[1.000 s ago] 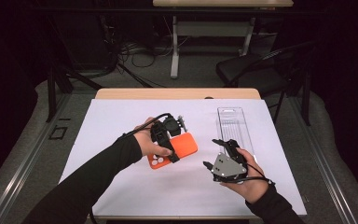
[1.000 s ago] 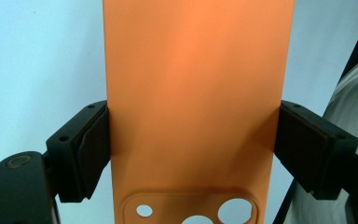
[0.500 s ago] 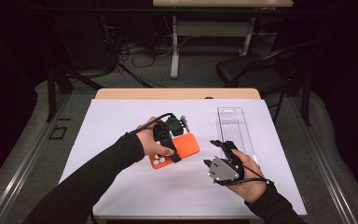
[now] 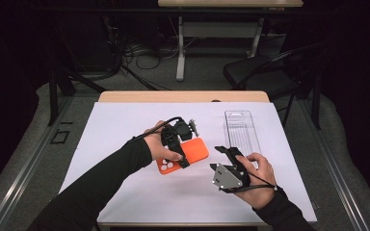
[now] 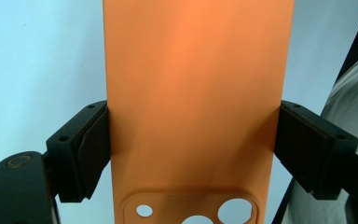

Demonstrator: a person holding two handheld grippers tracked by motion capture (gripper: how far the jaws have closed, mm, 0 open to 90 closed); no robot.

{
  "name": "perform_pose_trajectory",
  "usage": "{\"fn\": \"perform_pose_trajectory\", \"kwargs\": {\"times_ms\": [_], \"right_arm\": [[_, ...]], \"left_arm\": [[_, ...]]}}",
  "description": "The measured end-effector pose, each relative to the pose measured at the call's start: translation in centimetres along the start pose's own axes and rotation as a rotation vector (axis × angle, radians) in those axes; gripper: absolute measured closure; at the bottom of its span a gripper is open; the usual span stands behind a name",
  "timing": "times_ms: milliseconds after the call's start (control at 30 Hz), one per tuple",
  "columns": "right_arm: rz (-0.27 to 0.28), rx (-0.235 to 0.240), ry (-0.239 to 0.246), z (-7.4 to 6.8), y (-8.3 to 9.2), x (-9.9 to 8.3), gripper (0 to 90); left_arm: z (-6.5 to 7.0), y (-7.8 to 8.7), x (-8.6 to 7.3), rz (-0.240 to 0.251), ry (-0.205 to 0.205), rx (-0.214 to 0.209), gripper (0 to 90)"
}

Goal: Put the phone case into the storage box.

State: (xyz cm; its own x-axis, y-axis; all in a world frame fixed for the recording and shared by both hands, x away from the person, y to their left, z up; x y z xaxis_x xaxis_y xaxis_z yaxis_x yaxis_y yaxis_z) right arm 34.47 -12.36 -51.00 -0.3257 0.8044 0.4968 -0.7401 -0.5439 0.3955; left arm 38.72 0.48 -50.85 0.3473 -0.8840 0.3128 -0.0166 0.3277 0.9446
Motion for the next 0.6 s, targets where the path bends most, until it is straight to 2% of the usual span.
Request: {"fn": "perform_pose_trajectory", "kwargs": {"times_ms": [267,433,467,533,567,600], "right_arm": [[-0.022,-0.027,0.053,-0.03,0.18,0.19,43.1],[-0.028,-0.019,0.085,-0.28,0.18,0.2,48.9],[-0.038,-0.02,0.071,-0.45,0.22,0.1,49.3],[-0.04,-0.02,0.1,-0.4,0.19,0.14,50.9],[-0.04,-0.02,0.093,-0.57,0.21,0.15,51.4],[-0.031,-0.016,0.108,-0.59,0.13,0.28,52.1]], "left_arm": [[0.23,-0.1,0.23,-0.005,-0.005,-0.006,16.4],[0.35,-0.26,0.39,-0.004,-0.009,-0.007,16.4],[0.37,-0.3,0.42,-0.005,-0.011,-0.008,16.4],[0.41,-0.34,0.47,-0.01,-0.012,-0.01,16.4],[0.44,-0.41,0.5,-0.01,-0.01,-0.011,16.4],[0.41,-0.49,0.57,-0.009,-0.011,-0.008,16.4]]}}
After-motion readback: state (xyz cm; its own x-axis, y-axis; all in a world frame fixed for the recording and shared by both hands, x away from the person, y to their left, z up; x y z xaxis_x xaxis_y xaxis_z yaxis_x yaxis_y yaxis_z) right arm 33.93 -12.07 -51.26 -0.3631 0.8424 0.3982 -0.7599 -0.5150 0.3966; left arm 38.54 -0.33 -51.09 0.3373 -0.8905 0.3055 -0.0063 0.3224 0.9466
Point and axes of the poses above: each handheld gripper's, and its own axes: y roughly backward along the jaws, x roughly out of its top, z roughly to its right, the point moved 9 cm from there along -y, roughly forward along the jaws, and after that the axes turned 6 degrees about z, right-handed, at the moved point
